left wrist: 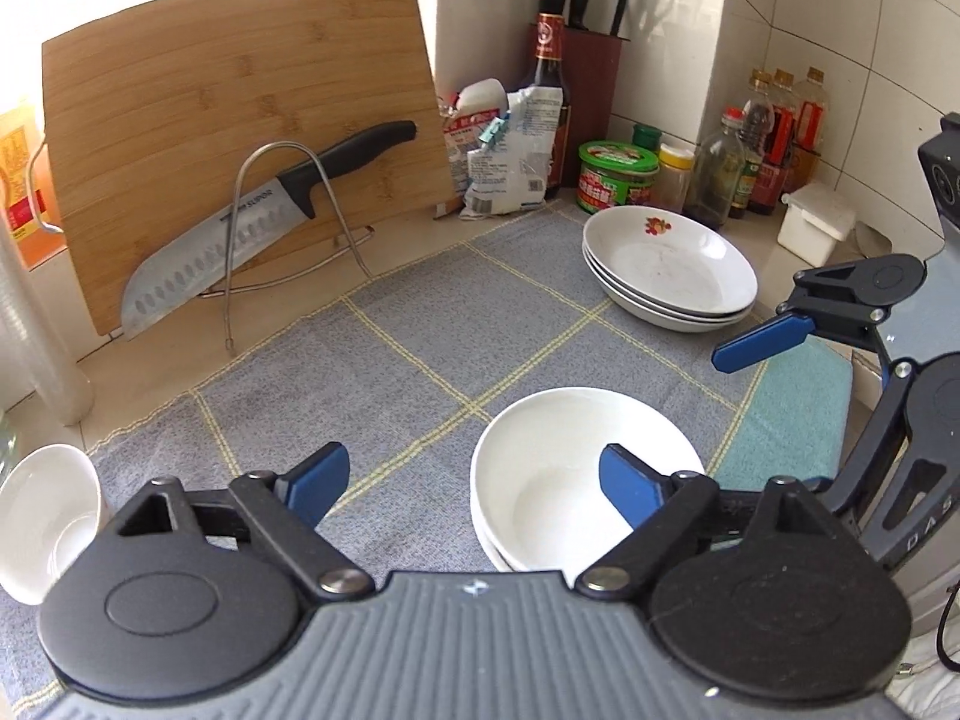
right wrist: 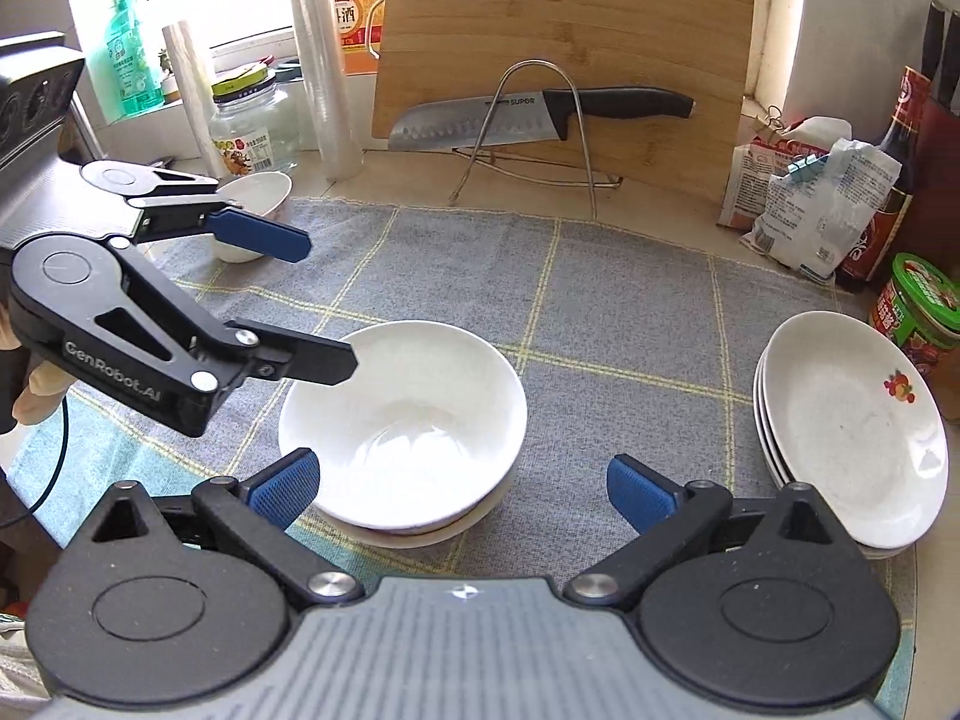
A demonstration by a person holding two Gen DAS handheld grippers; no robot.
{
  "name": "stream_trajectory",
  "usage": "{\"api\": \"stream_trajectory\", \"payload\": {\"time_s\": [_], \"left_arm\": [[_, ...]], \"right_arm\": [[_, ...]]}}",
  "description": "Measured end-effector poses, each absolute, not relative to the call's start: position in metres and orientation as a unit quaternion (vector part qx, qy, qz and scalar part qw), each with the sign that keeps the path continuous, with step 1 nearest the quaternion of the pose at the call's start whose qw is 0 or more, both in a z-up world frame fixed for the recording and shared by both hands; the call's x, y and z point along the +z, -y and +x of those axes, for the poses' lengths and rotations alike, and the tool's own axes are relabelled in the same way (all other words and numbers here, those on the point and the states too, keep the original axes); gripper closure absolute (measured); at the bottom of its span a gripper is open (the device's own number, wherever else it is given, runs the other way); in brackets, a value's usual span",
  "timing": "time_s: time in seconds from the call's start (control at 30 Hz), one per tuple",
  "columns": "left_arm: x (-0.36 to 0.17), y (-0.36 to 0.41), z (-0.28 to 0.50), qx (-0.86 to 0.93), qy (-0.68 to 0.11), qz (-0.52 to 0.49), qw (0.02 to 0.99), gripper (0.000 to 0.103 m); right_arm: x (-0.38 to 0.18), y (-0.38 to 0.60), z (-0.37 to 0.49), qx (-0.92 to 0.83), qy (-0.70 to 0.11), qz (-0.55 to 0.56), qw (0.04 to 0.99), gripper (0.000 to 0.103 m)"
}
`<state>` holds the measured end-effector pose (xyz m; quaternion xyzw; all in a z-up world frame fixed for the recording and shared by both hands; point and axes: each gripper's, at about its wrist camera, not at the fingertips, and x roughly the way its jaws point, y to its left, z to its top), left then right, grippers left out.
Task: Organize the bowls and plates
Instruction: 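Open the left tool and withdraw it from the stacked bowls, then move the open right tool to the white bowl beside the glass jar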
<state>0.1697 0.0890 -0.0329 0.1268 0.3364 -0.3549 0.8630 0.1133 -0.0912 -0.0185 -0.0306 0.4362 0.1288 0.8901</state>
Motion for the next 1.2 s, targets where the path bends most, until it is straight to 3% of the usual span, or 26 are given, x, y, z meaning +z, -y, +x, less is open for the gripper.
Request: {"api": "stream_trajectory", "payload": {"time_s": [0.77,1.2], "left_arm": [[-0.067,-0.201,0.181,-0.089,-0.316,0.073,0.942,0.007],[-0.088,-0.242,0.215,-0.056,-0.315,0.068,0.945,0.007]], "right_arm": [[0.002,0.017,0.181,0.186,-0.417,-0.056,0.888,0.0],[0.009,-0.047,0.242,0.237,-0.42,-0.089,0.872,0.0]]}}
